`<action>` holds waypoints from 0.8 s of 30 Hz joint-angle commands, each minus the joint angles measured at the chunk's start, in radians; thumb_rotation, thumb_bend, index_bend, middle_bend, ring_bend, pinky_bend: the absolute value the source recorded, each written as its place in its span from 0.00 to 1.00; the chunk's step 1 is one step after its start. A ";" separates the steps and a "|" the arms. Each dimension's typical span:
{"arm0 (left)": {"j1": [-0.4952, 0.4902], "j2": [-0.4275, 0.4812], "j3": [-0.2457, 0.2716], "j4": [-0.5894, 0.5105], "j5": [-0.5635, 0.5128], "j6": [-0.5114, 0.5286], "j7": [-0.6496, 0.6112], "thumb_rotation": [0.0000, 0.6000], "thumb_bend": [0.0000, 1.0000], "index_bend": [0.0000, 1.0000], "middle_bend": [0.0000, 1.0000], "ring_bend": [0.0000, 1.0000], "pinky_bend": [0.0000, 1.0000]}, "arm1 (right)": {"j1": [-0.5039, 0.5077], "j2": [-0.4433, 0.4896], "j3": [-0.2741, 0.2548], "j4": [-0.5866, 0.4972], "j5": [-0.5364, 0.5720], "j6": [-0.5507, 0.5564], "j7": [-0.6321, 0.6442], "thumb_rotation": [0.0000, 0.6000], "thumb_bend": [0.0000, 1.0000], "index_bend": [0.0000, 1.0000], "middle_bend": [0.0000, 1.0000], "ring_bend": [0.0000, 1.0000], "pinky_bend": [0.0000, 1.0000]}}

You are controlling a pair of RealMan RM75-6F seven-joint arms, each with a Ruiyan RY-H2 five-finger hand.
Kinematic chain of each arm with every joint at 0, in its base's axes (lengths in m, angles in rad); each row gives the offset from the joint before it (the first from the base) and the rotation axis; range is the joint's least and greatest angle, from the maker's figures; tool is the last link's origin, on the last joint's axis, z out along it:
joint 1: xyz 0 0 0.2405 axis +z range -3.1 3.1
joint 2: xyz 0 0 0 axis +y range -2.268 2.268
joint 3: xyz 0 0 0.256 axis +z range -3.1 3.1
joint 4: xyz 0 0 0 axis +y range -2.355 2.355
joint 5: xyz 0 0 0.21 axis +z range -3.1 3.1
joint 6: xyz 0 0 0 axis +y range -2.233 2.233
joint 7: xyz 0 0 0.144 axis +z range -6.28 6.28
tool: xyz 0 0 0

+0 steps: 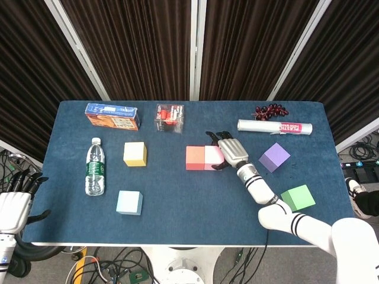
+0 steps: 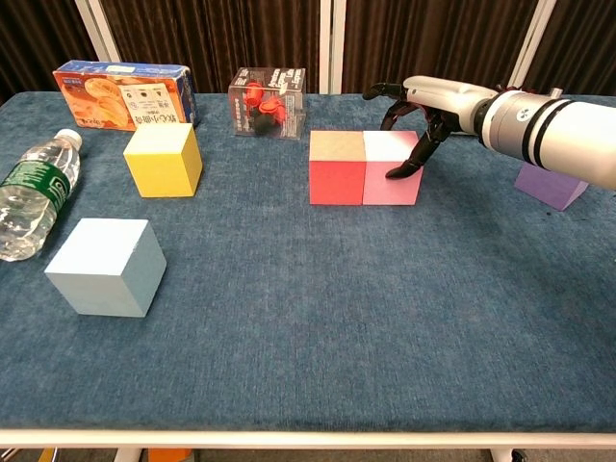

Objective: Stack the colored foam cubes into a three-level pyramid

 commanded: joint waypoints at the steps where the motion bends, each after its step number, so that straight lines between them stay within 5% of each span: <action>1: 0.000 0.001 0.000 -0.001 -0.001 0.000 0.001 1.00 0.00 0.21 0.15 0.05 0.08 | 0.003 -0.003 -0.002 0.004 -0.005 -0.004 0.002 1.00 0.15 0.00 0.40 0.06 0.00; 24: 0.000 -0.001 0.001 0.003 -0.001 -0.002 -0.002 1.00 0.00 0.21 0.15 0.05 0.08 | -0.005 0.013 -0.004 -0.021 -0.026 0.017 0.025 1.00 0.15 0.00 0.40 0.06 0.00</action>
